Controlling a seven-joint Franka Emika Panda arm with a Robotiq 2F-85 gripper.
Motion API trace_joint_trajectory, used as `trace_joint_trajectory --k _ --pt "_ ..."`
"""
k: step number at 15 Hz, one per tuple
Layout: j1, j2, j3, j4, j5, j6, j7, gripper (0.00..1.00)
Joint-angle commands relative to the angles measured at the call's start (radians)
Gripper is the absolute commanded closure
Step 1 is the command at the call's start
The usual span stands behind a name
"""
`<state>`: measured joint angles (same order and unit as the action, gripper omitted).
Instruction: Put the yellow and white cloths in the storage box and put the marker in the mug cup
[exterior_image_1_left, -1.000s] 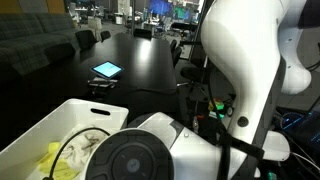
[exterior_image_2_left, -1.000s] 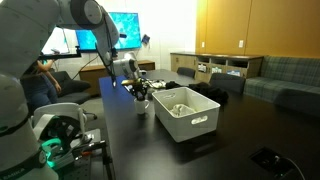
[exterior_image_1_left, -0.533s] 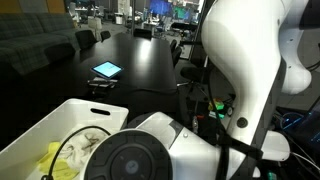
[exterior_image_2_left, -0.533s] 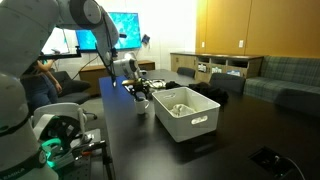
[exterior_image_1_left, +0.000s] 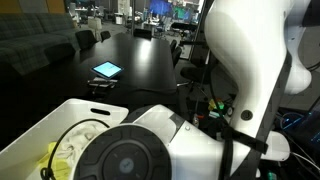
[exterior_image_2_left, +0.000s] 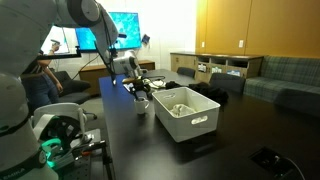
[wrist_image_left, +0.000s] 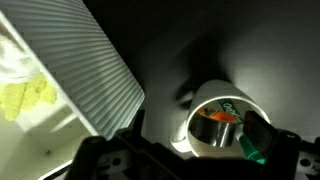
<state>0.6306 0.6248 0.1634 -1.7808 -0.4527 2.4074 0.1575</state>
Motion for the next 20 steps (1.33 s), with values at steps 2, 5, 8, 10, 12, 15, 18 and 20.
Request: trace_joint_trajectory --k 2,5,8,10,12,15,18,20 --pt "-0.001 -0.148 -0.032 -0.092 -0.059 -0.095 -0.007 0.00" --pt "-0.044 -0.184 -0.046 -0.114 -0.086 -0.115 -0.021 0.00" --pt "-0.136 -0.175 -0.044 -0.119 -0.051 -0.111 -0.076 0.00" --pt "-0.215 -0.162 -0.036 -0.123 -0.010 -0.104 -0.131 0.00" --pt "-0.292 -0.153 -0.040 -0.137 0.042 -0.093 -0.182 0.00" --pt "-0.408 -0.187 -0.047 -0.205 0.140 -0.091 -0.247 0.00" --pt "-0.507 -0.266 -0.047 -0.319 0.239 -0.116 -0.308 0.00" --pt "-0.553 -0.349 -0.046 -0.411 0.292 -0.121 -0.346 0.00"
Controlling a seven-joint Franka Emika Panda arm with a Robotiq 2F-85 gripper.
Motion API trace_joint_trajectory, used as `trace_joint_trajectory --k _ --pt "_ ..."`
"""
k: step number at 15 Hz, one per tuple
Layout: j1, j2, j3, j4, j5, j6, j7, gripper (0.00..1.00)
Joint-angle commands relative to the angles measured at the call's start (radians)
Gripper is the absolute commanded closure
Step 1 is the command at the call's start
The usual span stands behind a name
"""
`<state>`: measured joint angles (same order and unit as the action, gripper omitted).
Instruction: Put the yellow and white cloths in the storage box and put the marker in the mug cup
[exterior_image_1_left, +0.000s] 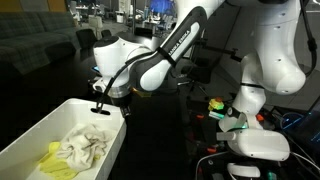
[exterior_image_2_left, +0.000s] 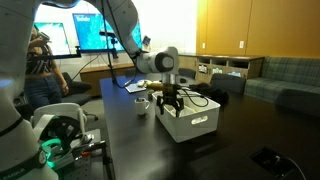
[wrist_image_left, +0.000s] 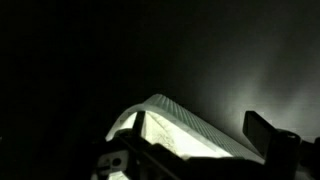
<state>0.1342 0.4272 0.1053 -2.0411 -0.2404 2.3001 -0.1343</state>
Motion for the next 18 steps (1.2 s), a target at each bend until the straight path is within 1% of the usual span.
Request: trace_joint_trajectory --k 1,4,9,14,17,18 --pt "-0.073 -0.187 0.014 -0.180 0.111 -0.021 -0.069 0.00" --pt "-0.107 -0.348 0.012 -0.308 0.200 -0.027 -0.111 0.00" --pt "-0.086 -0.622 -0.017 -0.474 0.227 -0.016 -0.101 0.00" --pt "-0.046 -0.903 -0.032 -0.615 0.252 -0.075 -0.093 0.00" --pt "-0.022 -1.070 -0.047 -0.710 0.247 -0.077 -0.080 0.00" --pt "-0.030 -0.926 -0.040 -0.623 0.217 -0.079 -0.071 0.00"
